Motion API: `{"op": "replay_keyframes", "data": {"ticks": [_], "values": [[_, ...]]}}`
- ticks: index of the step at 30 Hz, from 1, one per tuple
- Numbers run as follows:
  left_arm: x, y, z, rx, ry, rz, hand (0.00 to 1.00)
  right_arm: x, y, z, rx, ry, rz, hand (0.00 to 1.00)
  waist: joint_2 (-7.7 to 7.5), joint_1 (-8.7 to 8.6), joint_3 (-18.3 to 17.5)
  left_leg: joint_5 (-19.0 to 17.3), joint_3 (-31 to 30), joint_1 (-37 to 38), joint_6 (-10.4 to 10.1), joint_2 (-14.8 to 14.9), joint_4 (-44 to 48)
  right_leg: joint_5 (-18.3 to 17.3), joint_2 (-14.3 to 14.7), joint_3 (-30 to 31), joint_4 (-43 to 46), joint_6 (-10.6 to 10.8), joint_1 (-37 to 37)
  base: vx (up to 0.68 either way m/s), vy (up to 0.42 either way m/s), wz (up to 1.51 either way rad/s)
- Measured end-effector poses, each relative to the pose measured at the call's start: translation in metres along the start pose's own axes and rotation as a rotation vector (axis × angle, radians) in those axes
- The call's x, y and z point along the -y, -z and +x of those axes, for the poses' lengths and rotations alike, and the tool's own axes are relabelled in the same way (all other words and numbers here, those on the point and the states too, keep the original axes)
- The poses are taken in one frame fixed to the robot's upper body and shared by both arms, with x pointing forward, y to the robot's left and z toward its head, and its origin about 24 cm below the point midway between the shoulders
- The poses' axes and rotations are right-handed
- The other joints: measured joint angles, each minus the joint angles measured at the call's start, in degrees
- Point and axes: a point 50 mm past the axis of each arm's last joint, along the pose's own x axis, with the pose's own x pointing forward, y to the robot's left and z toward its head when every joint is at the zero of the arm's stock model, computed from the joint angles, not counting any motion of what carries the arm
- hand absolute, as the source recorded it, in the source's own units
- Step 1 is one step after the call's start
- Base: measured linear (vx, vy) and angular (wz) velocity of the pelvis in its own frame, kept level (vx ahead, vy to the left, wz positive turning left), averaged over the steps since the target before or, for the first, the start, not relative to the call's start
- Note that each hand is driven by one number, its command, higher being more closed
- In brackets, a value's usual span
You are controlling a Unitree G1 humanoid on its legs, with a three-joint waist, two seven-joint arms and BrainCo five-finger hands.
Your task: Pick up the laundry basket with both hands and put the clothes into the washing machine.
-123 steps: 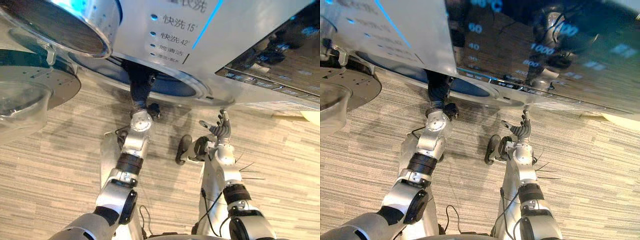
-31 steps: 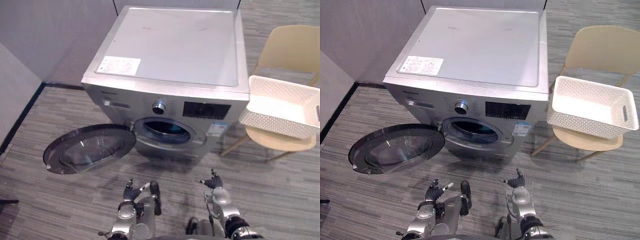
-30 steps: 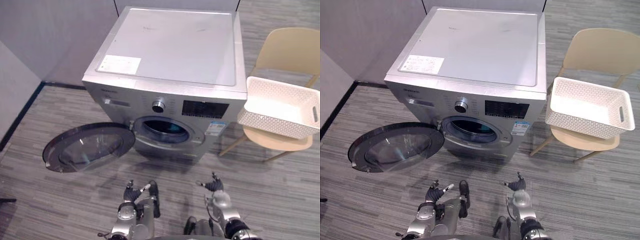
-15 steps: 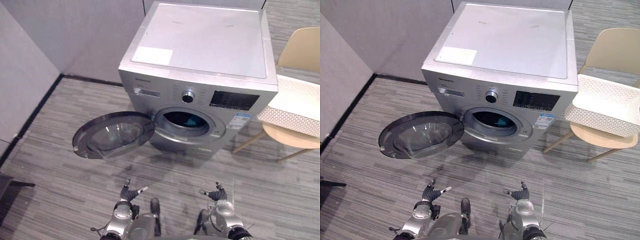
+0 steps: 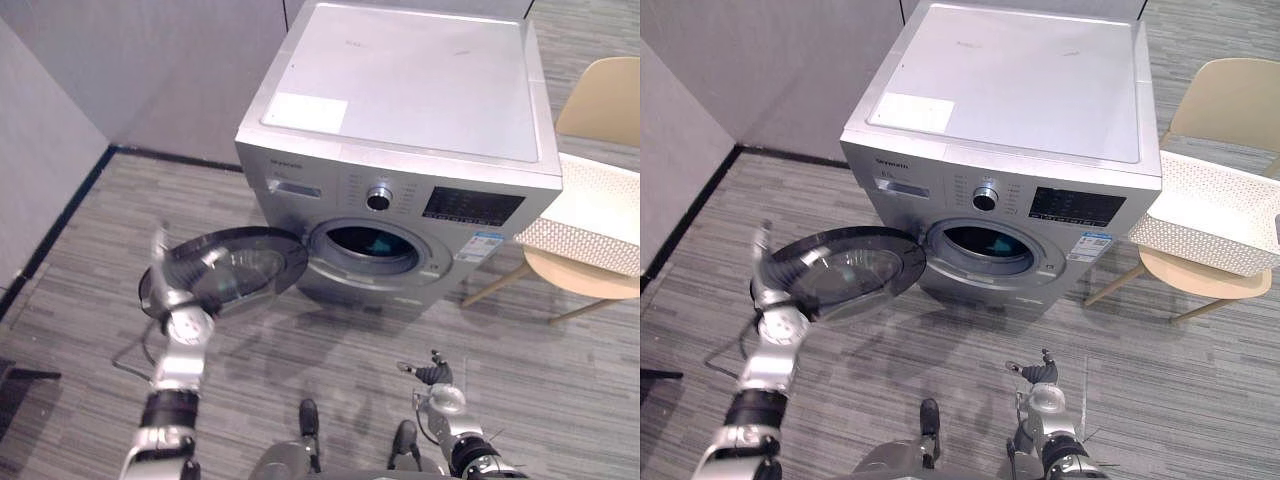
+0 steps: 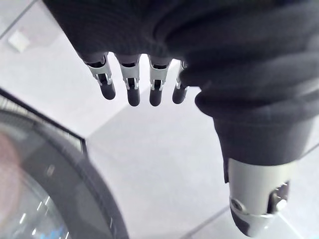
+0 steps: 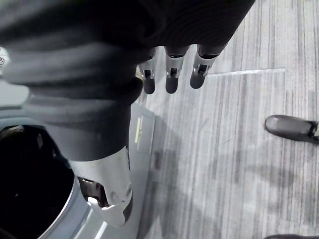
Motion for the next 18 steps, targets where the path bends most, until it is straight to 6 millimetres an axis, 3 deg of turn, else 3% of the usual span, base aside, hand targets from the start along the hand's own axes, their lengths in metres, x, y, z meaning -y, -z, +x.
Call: {"op": "replay_keyframes", "data": {"ticks": [3,7,11,14,18], "values": [[-0.008,-0.027,0.031,0.027,-0.074,-0.012,0.00,-0.006,-0.003,-0.002,0.017,-0.012,-0.008,0.00,-2.27,1.24,1.81,-0.08,0.74,-3.65,-0.08,1.21,2.55,0.20,0.19,1.21,1.83,-0.31,-3.71,-0.03,-0.018,-0.12],[-0.017,-0.057,0.057,0.059,-0.122,-0.040,0.00,-0.012,-0.022,-0.002,0.086,-0.023,0.011,0.00,-3.50,1.45,5.79,-1.54,1.01,-7.88,-0.57,2.80,7.64,0.92,0.86,1.56,3.23,-1.35,-6.37,-0.10,-0.011,-0.07],[-0.020,-0.069,0.071,0.032,-0.130,-0.076,0.00,-0.020,-0.044,-0.006,0.183,-0.055,0.050,0.00,-3.76,2.99,7.46,-5.29,1.91,-14.27,-1.99,6.73,16.04,1.42,3.15,2.74,3.74,-3.58,-9.93,-0.14,-0.051,-0.28],[-0.019,-0.075,0.076,0.018,-0.112,-0.099,0.00,-0.023,-0.052,-0.008,0.221,-0.070,0.061,0.00,-3.89,3.25,8.22,-5.59,1.72,-16.72,-2.71,9.12,18.41,1.22,5.24,2.54,3.51,-5.05,-11.22,-0.06,-0.104,-0.16],[-0.013,-0.082,0.082,0.006,-0.043,-0.119,0.00,-0.024,-0.057,-0.009,0.234,-0.077,0.091,0.00,-3.92,3.33,9.04,-5.53,0.75,-19.00,-3.29,11.08,19.80,1.66,7.06,1.90,3.38,-5.22,-12.58,0.00,-0.090,-0.07]]}}
